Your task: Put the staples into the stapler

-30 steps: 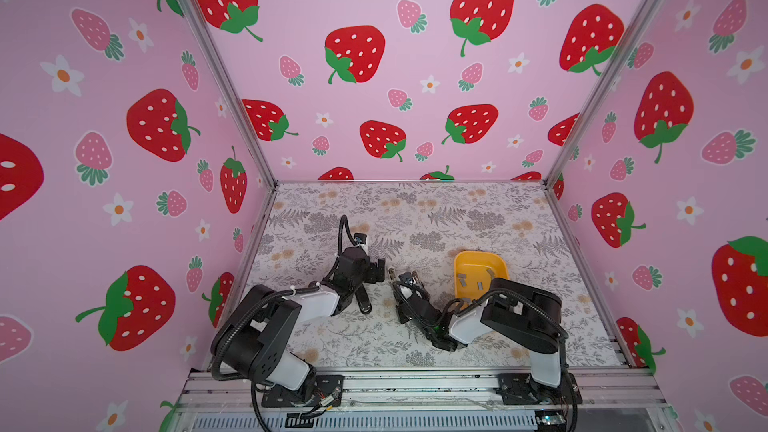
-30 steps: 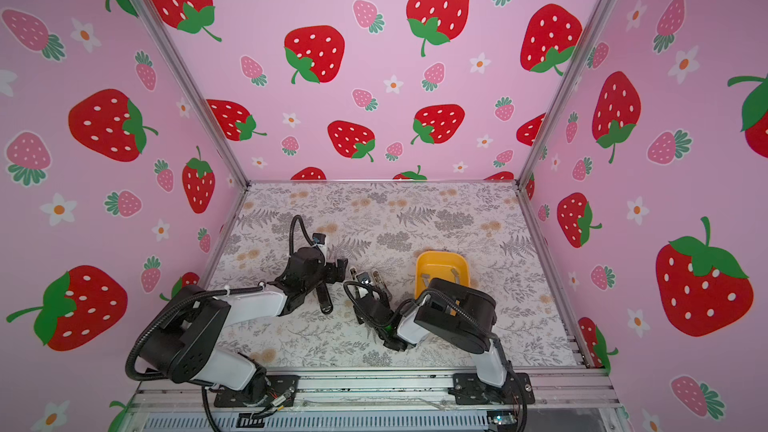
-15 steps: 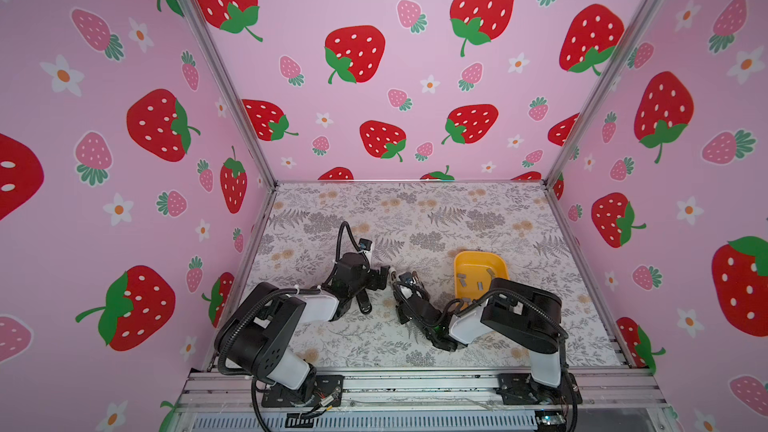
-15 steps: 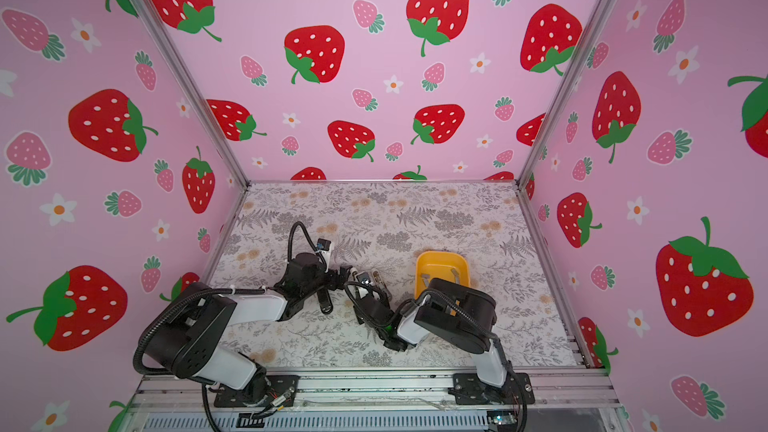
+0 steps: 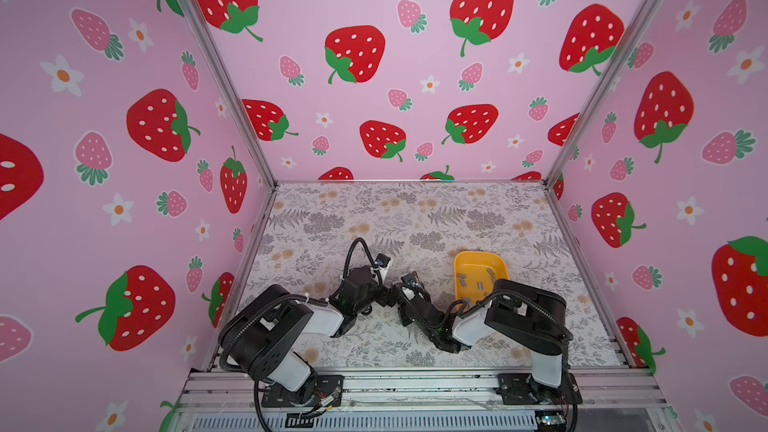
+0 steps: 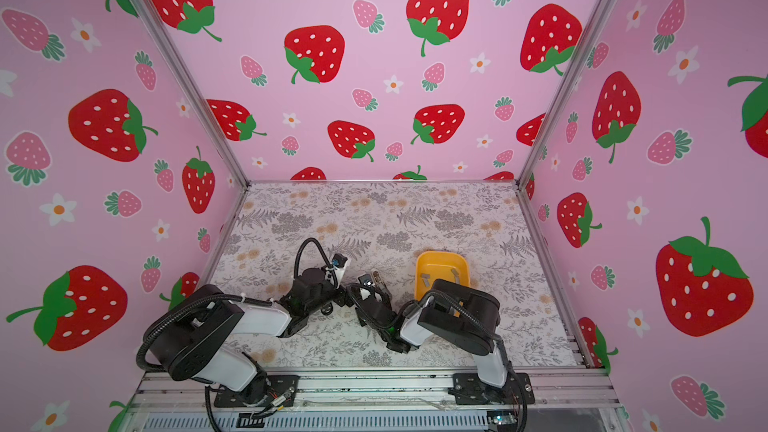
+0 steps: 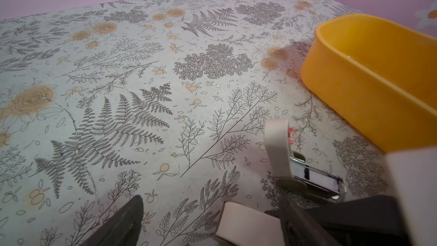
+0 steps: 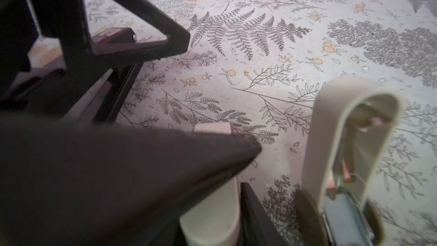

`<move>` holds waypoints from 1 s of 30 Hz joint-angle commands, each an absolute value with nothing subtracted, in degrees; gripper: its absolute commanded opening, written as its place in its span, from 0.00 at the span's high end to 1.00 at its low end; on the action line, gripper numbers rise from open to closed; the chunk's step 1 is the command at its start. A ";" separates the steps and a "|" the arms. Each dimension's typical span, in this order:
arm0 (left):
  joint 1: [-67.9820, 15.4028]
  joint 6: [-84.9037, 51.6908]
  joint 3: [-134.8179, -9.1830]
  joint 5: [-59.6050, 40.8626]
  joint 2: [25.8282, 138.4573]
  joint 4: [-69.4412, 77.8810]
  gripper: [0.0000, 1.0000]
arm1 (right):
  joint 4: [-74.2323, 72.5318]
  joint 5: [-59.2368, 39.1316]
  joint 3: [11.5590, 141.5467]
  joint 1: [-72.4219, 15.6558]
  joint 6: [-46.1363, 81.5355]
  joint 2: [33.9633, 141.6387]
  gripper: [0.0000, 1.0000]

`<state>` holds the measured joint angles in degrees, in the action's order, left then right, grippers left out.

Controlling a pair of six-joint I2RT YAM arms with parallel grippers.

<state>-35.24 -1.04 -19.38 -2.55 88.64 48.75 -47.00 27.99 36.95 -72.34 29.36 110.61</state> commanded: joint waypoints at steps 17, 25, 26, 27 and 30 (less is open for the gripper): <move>-35.59 -0.57 -18.64 1.85 89.69 52.64 0.28 | -36.39 29.42 32.26 -75.50 26.41 91.16 0.71; -35.63 -0.03 -18.13 0.79 91.23 54.69 0.36 | -34.19 31.69 36.56 -74.00 26.37 93.33 0.82; -35.65 0.00 -18.03 0.71 91.37 55.02 0.36 | -34.04 31.64 37.17 -73.85 26.30 94.07 0.82; -35.62 0.07 -17.86 0.62 91.47 55.42 0.36 | -33.84 31.43 37.86 -73.70 26.28 94.92 0.82; -35.66 0.34 -17.67 -0.11 91.81 56.16 0.37 | -33.62 30.79 39.38 -73.24 26.28 97.72 0.82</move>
